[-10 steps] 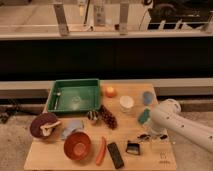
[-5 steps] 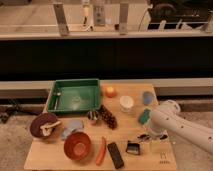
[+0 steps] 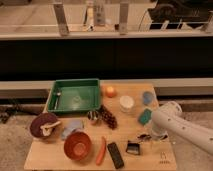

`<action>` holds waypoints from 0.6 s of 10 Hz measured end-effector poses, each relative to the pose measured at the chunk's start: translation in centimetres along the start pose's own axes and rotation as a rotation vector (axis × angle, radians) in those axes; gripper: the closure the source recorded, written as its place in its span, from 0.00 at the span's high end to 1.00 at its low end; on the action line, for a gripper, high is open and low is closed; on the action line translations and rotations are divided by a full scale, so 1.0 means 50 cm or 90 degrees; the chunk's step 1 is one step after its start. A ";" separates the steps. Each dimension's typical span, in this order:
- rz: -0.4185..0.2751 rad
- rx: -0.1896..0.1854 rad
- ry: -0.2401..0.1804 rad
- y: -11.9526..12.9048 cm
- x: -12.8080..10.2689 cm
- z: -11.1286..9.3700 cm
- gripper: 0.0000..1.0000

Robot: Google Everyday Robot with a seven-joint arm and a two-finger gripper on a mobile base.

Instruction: Wipe red bowl with brush

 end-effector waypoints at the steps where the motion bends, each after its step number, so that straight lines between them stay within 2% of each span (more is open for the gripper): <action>1: -0.007 -0.002 0.012 0.003 0.001 0.008 0.80; 2: -0.018 -0.003 0.025 0.000 -0.016 0.022 0.78; 3: -0.019 -0.002 0.025 -0.003 -0.031 0.032 0.72; 4: -0.014 -0.002 0.022 -0.001 -0.027 0.034 0.60; 6: -0.012 0.003 -0.004 -0.008 -0.019 0.031 0.42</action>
